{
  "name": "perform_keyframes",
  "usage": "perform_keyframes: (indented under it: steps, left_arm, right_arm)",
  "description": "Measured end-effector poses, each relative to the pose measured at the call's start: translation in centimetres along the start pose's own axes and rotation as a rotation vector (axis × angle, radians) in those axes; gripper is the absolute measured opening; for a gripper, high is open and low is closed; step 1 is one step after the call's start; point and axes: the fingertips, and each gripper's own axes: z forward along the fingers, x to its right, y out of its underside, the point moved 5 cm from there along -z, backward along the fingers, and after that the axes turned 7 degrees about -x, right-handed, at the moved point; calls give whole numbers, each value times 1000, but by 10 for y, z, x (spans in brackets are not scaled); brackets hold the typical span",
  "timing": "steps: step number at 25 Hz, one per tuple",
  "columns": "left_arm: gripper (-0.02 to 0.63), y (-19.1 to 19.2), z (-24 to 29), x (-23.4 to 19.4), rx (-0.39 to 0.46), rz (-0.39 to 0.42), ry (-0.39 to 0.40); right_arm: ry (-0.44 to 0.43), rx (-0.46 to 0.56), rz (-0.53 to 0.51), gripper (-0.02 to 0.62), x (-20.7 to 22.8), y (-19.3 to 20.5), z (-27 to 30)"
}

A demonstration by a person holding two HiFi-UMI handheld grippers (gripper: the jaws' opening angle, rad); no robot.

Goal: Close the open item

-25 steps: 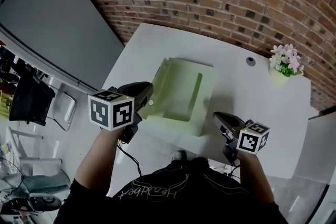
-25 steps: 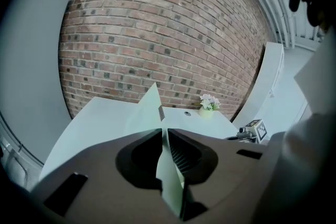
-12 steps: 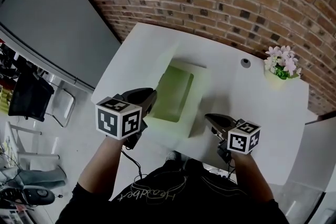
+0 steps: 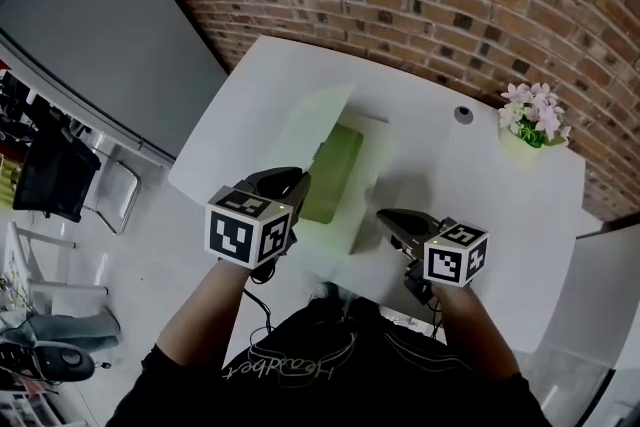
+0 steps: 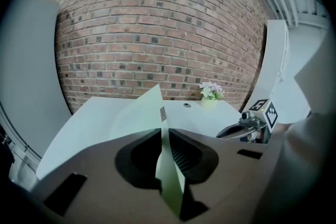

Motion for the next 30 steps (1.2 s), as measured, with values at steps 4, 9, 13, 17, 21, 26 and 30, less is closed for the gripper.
perform_keyframes:
  steps: [4, 9, 13, 17, 21, 26, 30]
  left_arm:
    - [37, 5, 7, 11, -16, 36, -20]
    - [37, 10, 17, 26, -38, 61, -23]
    - [37, 16, 26, 36, -61, 76, -24]
    - [38, 24, 36, 45, -90, 82, -19]
    - [40, 29, 45, 53, -108, 86, -16]
    - [41, 35, 54, 61, -127, 100, -11]
    - [41, 39, 60, 66, -138, 108, -12]
  right_arm:
    - [-2, 3, -4, 3, -2, -1, -1]
    - [0, 3, 3, 3, -1, 1, -5]
    - [1, 5, 14, 3, 2, 4, -6]
    - [3, -10, 23, 3, 7, 11, -3]
    - [0, -21, 37, 3, 12, 18, -1]
    - [-2, -30, 50, 3, 15, 23, 2]
    - [4, -49, 50, 3, 19, 28, 9]
